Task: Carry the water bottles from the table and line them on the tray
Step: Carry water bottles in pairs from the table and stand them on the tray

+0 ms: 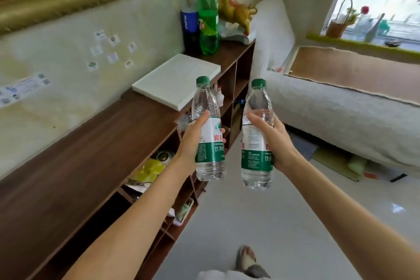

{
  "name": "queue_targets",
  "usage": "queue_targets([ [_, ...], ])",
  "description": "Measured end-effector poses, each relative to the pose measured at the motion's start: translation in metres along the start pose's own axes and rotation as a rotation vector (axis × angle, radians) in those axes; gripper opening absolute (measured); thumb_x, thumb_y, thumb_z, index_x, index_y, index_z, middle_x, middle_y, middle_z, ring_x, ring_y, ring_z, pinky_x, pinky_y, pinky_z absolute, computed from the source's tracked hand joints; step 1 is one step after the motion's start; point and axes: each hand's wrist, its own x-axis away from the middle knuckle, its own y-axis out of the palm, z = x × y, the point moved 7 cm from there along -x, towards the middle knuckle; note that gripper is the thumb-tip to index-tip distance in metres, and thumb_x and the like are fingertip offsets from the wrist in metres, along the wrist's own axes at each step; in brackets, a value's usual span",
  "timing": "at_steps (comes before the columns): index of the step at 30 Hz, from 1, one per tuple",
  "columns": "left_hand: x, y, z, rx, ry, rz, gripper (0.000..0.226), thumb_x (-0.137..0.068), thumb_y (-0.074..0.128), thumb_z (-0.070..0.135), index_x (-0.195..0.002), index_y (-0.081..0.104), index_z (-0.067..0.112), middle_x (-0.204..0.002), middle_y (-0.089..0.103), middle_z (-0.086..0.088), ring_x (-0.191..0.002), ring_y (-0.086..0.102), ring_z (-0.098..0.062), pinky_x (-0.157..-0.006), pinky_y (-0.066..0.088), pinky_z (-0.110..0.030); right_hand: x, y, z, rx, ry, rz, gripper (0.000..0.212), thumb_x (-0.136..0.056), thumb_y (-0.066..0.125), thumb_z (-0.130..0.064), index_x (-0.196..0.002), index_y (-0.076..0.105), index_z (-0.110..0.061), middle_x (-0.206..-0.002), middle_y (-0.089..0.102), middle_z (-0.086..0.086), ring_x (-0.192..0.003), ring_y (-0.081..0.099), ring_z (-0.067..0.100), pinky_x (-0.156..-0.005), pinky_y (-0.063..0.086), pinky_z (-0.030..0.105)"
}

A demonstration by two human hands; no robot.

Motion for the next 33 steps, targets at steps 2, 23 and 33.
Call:
queue_targets([
  [2,-0.030,-0.003,0.018,0.033,0.034,0.068,0.064,-0.072,0.069,0.056,-0.114,0.062,0.008,-0.084,0.066,-0.013,-0.066,0.063,-0.022,-0.066,0.052,-0.034,-0.044,0.005,-0.013,0.017,0.028,-0.066,0.040,-0.078,0.075,-0.035,-0.112,0.059,-0.020,-0.094,0.070,0.013,-0.076,0.070,0.026,-0.068,0.060,0.039],
  [23,-0.255,-0.157,0.160,0.071,0.287,0.516,0.041,-0.074,0.070,0.050,-0.096,0.069,0.015,-0.086,0.070,-0.013,-0.070,0.067,-0.026,-0.067,0.054,-0.035,-0.392,0.165,-0.071,0.289,-0.051,-0.421,0.044,-0.075,0.075,-0.043,-0.113,0.063,-0.027,-0.103,0.073,0.000,-0.096,0.070,0.021,-0.088,0.054,0.046],
  [33,-0.302,-0.199,0.178,-0.105,0.401,0.980,0.042,-0.065,0.067,0.060,-0.102,0.063,0.040,-0.093,0.073,0.021,-0.087,0.070,0.000,-0.068,0.048,-0.017,-0.531,0.242,-0.077,0.331,-0.137,-0.573,0.054,-0.063,0.084,-0.030,-0.108,0.054,-0.035,-0.104,0.067,-0.003,-0.096,0.066,0.014,-0.078,0.051,0.028],
])
